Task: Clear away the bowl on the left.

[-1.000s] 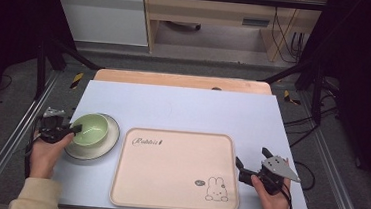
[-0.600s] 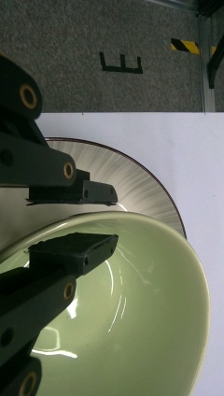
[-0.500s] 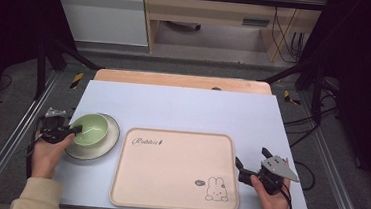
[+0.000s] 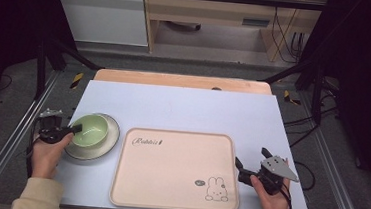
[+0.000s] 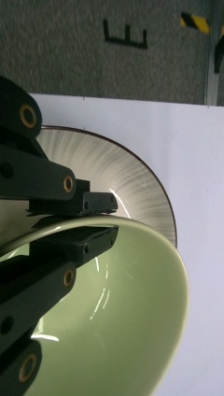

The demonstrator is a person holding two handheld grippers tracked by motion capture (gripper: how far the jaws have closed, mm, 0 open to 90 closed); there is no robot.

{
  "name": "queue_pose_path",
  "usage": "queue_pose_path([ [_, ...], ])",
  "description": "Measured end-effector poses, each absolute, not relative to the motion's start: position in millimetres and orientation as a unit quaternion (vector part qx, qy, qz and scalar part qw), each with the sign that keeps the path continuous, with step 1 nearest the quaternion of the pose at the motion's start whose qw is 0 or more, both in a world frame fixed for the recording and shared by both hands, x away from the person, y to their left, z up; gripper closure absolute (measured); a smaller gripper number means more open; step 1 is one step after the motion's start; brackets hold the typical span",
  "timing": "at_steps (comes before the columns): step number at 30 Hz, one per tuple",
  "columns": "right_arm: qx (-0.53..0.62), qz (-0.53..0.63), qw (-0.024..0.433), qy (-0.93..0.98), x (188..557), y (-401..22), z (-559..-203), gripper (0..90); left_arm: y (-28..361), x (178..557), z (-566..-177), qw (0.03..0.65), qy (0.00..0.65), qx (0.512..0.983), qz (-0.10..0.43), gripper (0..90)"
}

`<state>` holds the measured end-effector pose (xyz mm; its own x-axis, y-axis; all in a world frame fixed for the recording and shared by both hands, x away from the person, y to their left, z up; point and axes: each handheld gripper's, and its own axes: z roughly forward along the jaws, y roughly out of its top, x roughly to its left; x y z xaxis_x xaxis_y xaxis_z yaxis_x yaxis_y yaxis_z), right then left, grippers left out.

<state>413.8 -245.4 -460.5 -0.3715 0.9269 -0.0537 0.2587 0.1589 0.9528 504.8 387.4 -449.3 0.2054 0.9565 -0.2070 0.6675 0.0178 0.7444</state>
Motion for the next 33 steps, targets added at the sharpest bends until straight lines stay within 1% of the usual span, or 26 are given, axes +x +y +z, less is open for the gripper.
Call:
queue_pose_path([
  [8, 0.439, 0.476, 0.350, 0.677, 414, -245, -461, 4.6, 390, 503, -448, 0.392, 0.606, 0.669, 0.177, 82.5],
  [11, 0.440, 0.476, 0.350, 0.677, 414, -245, -461, 4.6, 393, 503, -449, 0.405, 0.609, 0.662, 0.163, 82.4],
  [12, 0.441, 0.476, 0.349, 0.676, 414, -245, -461, 4.6, 394, 502, -449, 0.418, 0.613, 0.652, 0.154, 82.4],
  [18, 0.440, 0.475, 0.350, 0.677, 414, -245, -461, 4.6, 391, 502, -447, 0.420, 0.610, 0.654, 0.152, 81.8],
  [27, 0.438, 0.477, 0.353, 0.675, 414, -245, -459, 4.6, 370, 501, -433, 0.447, 0.586, 0.660, 0.146, 81.7],
  [29, 0.437, 0.479, 0.352, 0.675, 414, -245, -459, 4.6, 363, 500, -429, 0.458, 0.581, 0.657, 0.146, 81.4],
  [33, 0.438, 0.480, 0.351, 0.674, 413, -244, -458, 4.5, 343, 496, -422, 0.465, 0.560, 0.670, 0.145, 81.3],
])
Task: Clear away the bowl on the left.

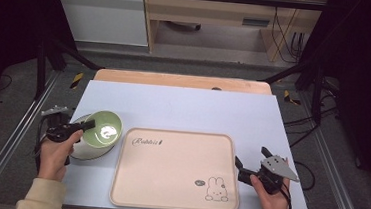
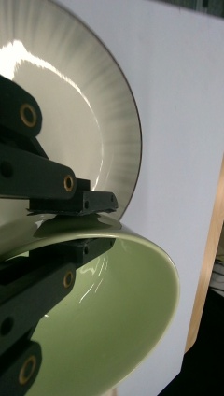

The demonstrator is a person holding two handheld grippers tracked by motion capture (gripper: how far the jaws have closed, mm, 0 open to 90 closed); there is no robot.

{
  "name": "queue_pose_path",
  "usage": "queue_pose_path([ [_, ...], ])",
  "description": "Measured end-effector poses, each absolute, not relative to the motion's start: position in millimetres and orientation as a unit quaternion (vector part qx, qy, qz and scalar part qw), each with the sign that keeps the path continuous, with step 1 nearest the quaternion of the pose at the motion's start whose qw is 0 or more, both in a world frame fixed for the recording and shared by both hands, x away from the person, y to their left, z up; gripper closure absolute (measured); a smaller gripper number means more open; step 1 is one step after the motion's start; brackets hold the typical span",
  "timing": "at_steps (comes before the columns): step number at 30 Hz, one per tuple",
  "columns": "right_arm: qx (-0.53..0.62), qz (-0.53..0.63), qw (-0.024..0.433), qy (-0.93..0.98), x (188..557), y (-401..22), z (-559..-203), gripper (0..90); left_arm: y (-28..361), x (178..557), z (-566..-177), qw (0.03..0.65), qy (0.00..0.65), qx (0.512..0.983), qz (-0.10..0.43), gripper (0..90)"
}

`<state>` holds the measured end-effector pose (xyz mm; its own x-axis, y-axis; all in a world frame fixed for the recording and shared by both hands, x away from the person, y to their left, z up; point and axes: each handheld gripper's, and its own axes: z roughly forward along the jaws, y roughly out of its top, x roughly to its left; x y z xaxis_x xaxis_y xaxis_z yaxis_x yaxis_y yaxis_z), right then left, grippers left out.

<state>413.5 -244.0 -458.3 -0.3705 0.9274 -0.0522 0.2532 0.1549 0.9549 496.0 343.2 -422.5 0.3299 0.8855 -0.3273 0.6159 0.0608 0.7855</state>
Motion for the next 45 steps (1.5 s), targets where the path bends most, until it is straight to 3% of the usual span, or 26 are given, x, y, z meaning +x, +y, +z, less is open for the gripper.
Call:
queue_pose_path([
  [23, 0.439, 0.488, 0.361, 0.662, 413, -248, -456, 4.7, 241, 484, -419, 0.470, 0.460, 0.748, 0.093, 81.5],
  [45, 0.436, 0.486, 0.359, 0.667, 413, -245, -456, 4.7, 202, 474, -438, 0.456, 0.435, 0.774, 0.052, 81.4],
])
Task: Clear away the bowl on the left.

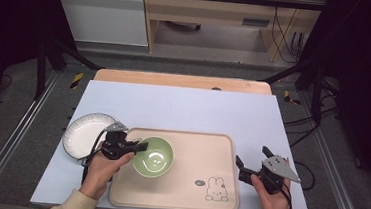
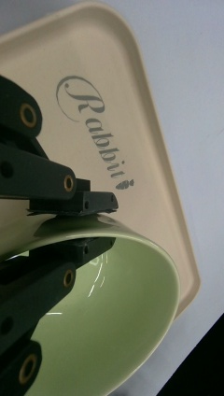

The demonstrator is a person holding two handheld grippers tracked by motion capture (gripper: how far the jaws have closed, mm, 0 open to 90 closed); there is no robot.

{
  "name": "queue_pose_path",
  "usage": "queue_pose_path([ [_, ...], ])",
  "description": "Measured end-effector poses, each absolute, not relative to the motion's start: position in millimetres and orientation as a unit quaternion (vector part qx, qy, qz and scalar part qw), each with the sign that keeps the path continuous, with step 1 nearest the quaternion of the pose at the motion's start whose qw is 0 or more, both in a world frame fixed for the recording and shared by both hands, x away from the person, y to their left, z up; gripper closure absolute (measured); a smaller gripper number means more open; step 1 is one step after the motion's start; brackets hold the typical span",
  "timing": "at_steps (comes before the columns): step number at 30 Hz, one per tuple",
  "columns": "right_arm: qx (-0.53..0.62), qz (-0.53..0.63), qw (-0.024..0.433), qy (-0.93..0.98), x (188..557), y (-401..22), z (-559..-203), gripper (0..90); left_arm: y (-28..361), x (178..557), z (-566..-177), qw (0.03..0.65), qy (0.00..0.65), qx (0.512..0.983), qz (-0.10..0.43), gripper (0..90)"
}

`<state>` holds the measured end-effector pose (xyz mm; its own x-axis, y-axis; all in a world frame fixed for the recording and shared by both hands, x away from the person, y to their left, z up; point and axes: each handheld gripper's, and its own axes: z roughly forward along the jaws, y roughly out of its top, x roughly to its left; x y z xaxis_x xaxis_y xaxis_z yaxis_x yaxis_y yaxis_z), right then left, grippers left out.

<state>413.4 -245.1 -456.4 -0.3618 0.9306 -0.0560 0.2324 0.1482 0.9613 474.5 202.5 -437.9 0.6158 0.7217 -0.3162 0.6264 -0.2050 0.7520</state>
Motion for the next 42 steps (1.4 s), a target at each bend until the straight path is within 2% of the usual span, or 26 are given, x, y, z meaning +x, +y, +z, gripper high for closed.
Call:
queue_pose_path([
  [20, 0.440, 0.486, 0.355, 0.667, 414, -246, -458, 4.9, 185, 475, -450, 0.449, 0.427, 0.784, 0.021, 81.4],
  [42, 0.439, 0.486, 0.356, 0.667, 414, -246, -457, 5.3, 182, 480, -457, 0.441, 0.437, 0.784, 0.010, 81.1],
])
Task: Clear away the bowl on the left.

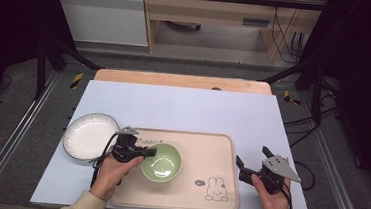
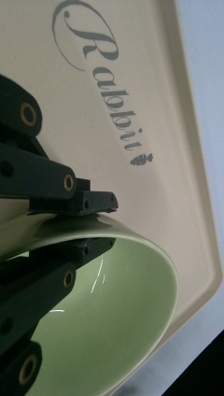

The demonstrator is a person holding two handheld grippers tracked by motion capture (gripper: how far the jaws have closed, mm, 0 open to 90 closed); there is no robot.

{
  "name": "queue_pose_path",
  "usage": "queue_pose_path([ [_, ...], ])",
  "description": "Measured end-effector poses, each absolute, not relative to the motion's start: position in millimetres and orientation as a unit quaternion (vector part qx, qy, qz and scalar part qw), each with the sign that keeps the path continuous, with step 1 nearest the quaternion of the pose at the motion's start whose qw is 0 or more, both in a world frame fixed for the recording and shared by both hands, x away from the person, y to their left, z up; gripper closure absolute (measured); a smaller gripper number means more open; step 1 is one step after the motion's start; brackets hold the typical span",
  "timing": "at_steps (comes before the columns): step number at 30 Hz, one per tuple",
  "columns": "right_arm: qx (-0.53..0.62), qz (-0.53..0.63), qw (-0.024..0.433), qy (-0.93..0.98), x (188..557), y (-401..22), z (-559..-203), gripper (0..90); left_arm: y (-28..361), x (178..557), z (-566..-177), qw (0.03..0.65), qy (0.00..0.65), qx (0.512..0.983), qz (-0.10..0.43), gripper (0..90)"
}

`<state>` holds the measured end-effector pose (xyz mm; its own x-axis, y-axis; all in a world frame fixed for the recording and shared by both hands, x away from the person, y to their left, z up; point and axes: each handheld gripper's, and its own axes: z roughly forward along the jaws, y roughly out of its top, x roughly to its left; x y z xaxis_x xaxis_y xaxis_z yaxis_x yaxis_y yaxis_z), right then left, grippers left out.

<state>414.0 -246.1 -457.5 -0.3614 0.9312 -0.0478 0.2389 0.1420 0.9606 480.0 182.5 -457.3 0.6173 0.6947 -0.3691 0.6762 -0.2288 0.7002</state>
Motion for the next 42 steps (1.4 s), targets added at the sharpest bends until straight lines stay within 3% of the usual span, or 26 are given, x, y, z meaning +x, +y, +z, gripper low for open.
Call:
queue_pose_path([
  [42, 0.434, 0.485, 0.352, 0.673, 413.7, -245.0, -457.7, 5.6, 178.4, 479.7, -456.5, 0.434, 0.436, 0.788, 0.031, 80.6],
])
